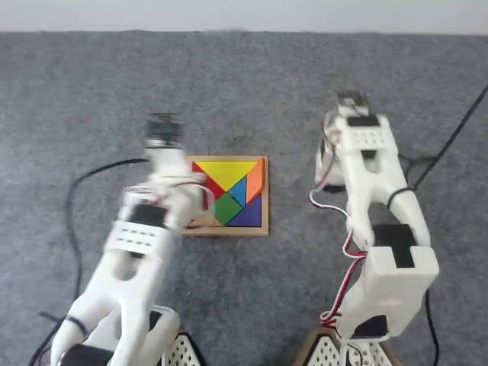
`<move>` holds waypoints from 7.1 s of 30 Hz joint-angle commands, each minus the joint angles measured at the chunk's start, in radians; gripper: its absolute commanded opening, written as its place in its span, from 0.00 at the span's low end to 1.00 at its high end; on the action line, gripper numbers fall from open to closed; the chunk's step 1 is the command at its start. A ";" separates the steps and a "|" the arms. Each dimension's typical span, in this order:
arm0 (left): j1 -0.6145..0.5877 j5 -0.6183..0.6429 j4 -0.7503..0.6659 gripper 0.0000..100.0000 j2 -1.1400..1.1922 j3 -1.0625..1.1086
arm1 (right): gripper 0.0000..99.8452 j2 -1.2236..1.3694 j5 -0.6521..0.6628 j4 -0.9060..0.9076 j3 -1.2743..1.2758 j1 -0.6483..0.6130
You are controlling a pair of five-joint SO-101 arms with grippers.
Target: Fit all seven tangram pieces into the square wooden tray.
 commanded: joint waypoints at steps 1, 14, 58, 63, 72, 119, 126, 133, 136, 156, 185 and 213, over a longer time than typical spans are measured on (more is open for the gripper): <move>0.252 -0.068 -0.069 0.01 -0.031 -0.019 | 0.01 -0.179 0.011 -0.294 0.265 0.093; 0.333 -0.025 0.144 0.01 0.663 -0.645 | 0.01 -0.656 0.012 -0.684 0.744 0.111; 0.315 -0.080 0.428 0.01 0.993 -1.052 | 0.01 -0.935 0.011 -0.769 0.933 0.248; 0.313 -0.084 0.322 0.01 0.893 -0.917 | 0.01 -0.935 0.014 -0.769 0.933 0.246; 0.331 -0.084 0.147 0.01 0.701 -0.699 | 0.01 -0.935 0.014 -0.769 0.933 0.245; -0.236 -0.465 0.164 0.01 -1.020 0.576 | 0.01 -2.063 0.258 -0.157 1.560 -0.076; -0.293 -0.493 0.529 0.01 -1.252 0.585 | 0.01 -2.063 0.258 -0.015 1.560 -0.076; -0.414 -0.494 0.555 0.01 -1.232 0.588 | 0.01 -2.064 0.258 0.008 1.559 -0.077; -0.422 -0.494 0.557 0.01 -1.234 0.588 | 0.01 -2.064 0.258 0.008 1.559 -0.077; -0.422 -0.494 0.557 0.01 -1.234 0.588 | 0.01 -2.064 0.258 0.008 1.559 -0.077; -0.425 -0.493 0.559 0.02 -1.231 0.588 | 0.01 -2.064 0.258 0.008 1.559 -0.077; -0.425 -0.493 0.559 0.02 -1.231 0.588 | 0.01 -2.064 0.256 0.008 1.559 -0.077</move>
